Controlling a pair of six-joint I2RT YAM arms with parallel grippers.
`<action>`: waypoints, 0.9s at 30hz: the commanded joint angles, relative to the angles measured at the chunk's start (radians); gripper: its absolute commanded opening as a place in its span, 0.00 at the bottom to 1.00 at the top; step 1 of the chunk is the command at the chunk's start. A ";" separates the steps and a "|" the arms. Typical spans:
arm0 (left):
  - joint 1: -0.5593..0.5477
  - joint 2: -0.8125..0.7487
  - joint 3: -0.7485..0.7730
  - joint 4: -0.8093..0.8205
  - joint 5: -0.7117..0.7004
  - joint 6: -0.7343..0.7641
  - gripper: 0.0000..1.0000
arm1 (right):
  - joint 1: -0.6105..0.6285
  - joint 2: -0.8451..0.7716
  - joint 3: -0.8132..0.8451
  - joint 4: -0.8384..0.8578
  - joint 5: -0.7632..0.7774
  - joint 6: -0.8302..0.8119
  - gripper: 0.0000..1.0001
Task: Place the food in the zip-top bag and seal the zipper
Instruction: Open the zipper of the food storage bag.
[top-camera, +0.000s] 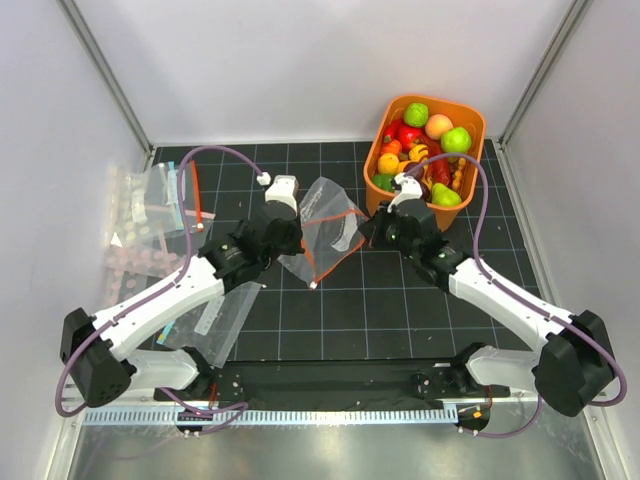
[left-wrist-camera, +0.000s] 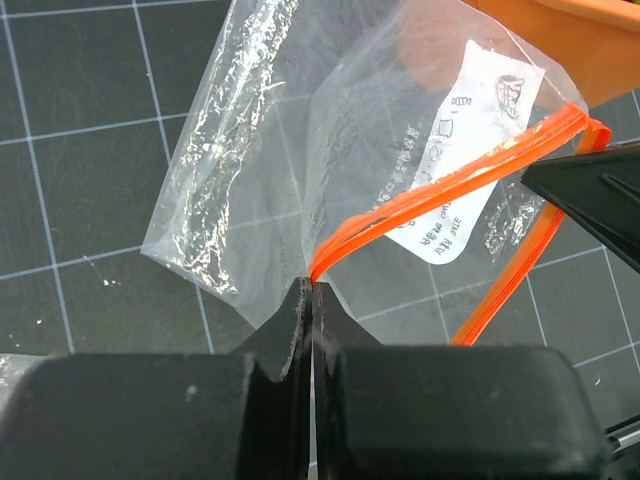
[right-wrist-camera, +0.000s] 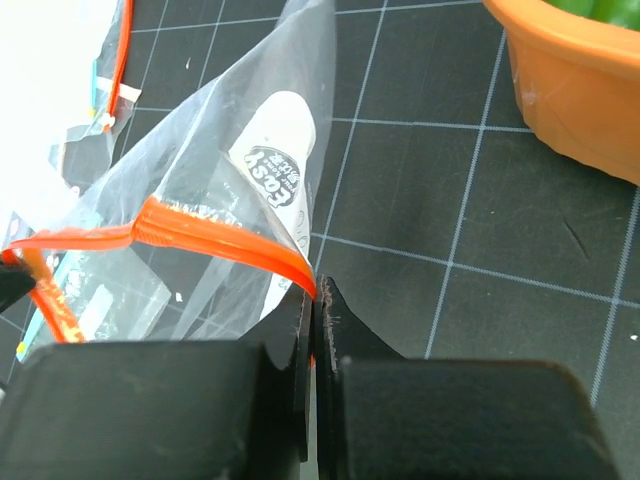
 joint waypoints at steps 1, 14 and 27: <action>0.003 -0.054 0.038 -0.016 -0.037 0.024 0.00 | 0.007 -0.024 0.051 -0.025 0.041 -0.024 0.04; -0.019 -0.062 0.061 -0.025 -0.028 0.029 0.00 | 0.007 0.111 0.023 0.159 -0.160 0.011 0.45; -0.019 0.006 0.045 0.032 0.061 -0.017 0.00 | 0.050 0.169 -0.004 0.268 -0.246 0.082 0.47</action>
